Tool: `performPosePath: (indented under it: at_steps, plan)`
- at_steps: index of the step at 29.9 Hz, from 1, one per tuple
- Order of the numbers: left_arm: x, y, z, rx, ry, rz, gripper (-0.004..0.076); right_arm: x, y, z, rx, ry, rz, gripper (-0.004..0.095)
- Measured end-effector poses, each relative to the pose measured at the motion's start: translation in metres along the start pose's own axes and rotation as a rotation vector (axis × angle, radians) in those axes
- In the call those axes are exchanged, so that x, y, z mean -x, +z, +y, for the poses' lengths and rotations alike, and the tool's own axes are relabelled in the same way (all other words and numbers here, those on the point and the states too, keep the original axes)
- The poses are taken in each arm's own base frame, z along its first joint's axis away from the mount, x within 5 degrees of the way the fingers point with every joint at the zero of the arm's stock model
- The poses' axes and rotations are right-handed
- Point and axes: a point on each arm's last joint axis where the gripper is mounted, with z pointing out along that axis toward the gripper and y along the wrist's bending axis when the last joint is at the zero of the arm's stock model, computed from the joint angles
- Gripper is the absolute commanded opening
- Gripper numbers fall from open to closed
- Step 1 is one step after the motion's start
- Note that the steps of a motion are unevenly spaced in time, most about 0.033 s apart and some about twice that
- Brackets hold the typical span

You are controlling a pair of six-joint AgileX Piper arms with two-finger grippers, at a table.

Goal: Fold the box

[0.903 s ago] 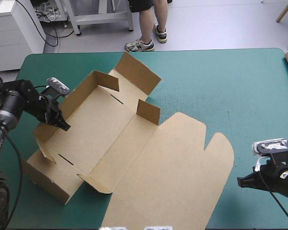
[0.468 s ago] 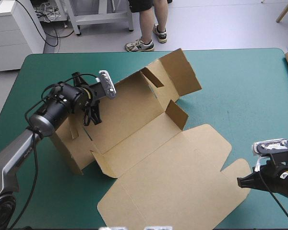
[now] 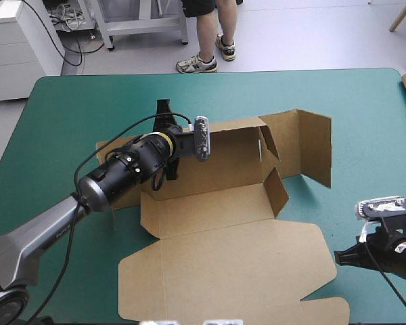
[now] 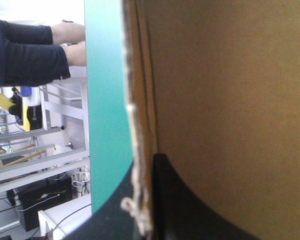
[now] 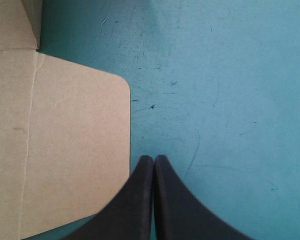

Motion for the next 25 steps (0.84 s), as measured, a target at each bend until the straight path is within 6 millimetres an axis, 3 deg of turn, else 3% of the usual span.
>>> performPosePath:
  at_steps: [8, 14, 25]
  plan:
    - [0.041, -0.012, -0.015, 0.116, 0.049, -0.052, -0.0008, 0.0, 0.0, 0.0, 0.001, 0.001, 0.002, -0.0021]
    - [0.064, -0.018, -0.039, 0.197, 0.101, -0.108, -0.0008, 0.0, 0.0, 0.0, 0.001, 0.001, 0.003, -0.0021]
    - [0.059, -0.015, -0.072, 0.299, 0.059, -0.044, -0.0008, 0.0, 0.0, 0.0, 0.001, 0.001, 0.003, -0.0021]
